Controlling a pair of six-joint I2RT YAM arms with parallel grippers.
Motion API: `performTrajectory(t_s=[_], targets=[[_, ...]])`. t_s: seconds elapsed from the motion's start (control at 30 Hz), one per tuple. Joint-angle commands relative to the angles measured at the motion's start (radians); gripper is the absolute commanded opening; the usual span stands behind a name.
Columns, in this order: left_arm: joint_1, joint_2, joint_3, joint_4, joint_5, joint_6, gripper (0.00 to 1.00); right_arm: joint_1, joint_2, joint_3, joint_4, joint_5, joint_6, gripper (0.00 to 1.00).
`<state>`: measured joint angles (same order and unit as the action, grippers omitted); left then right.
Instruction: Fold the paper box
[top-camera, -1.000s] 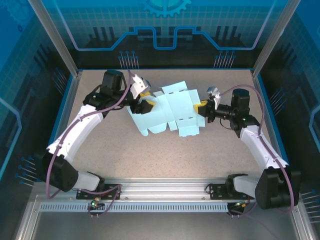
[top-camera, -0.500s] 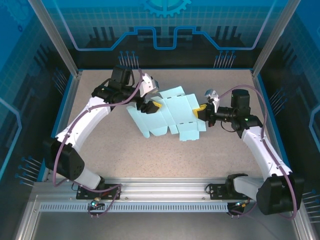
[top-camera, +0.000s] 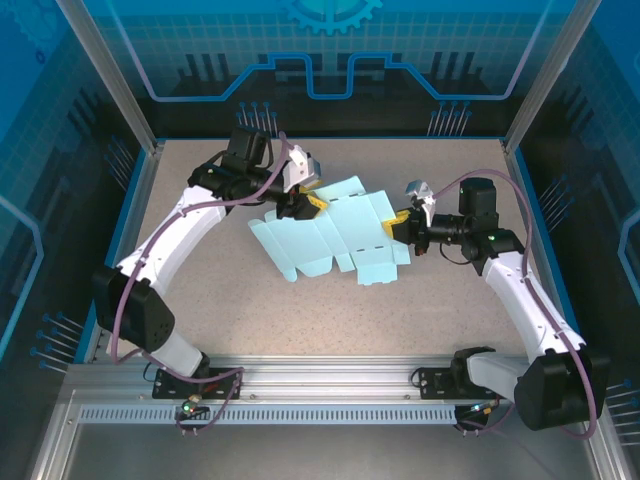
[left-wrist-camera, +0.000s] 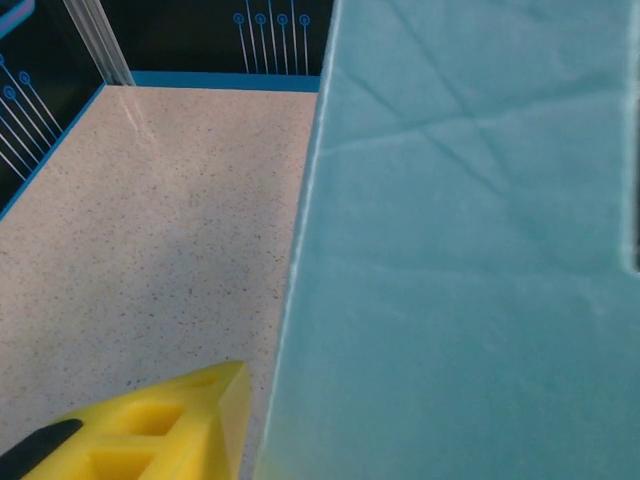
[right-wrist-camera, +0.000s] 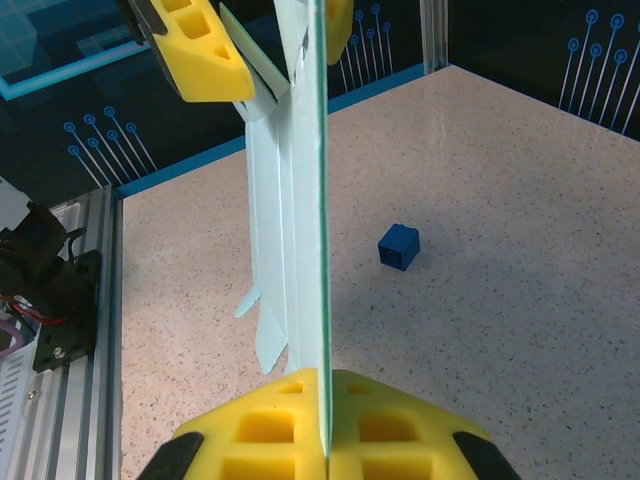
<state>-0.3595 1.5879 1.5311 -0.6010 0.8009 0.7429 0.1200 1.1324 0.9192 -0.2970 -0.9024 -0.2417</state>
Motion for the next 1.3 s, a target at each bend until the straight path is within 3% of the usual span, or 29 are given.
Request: performTrajectory(t_s=[0.0, 0.17, 0.3, 0.6, 0.9, 1.13, 1.27], targets=[[-0.002, 0.007, 0.034, -0.031, 0.054, 0.011, 0.39, 0.014, -0.002, 0.036, -0.011, -0.017, -0.011, 0.0], [-0.002, -0.001, 0.028, -0.001, 0.073, -0.082, 0.14, 0.03, -0.02, 0.031, 0.0, 0.087, -0.001, 0.0], [-0.003, -0.016, 0.004, 0.066, 0.068, -0.221, 0.05, 0.077, -0.046, 0.03, 0.013, 0.252, 0.005, 0.0], [-0.02, -0.048, -0.061, 0.166, -0.009, -0.56, 0.0, 0.292, -0.058, 0.005, 0.074, 0.804, -0.024, 0.05], [-0.053, -0.057, -0.129, 0.274, -0.042, -0.769, 0.0, 0.479, 0.021, -0.034, 0.227, 1.225, -0.079, 0.06], [-0.051, -0.056, -0.182, 0.34, -0.047, -0.812, 0.0, 0.523, 0.083, -0.079, 0.284, 1.29, -0.124, 0.13], [-0.049, -0.053, -0.202, 0.317, -0.071, -0.746, 0.0, 0.485, 0.073, -0.074, 0.238, 1.219, -0.104, 0.13]])
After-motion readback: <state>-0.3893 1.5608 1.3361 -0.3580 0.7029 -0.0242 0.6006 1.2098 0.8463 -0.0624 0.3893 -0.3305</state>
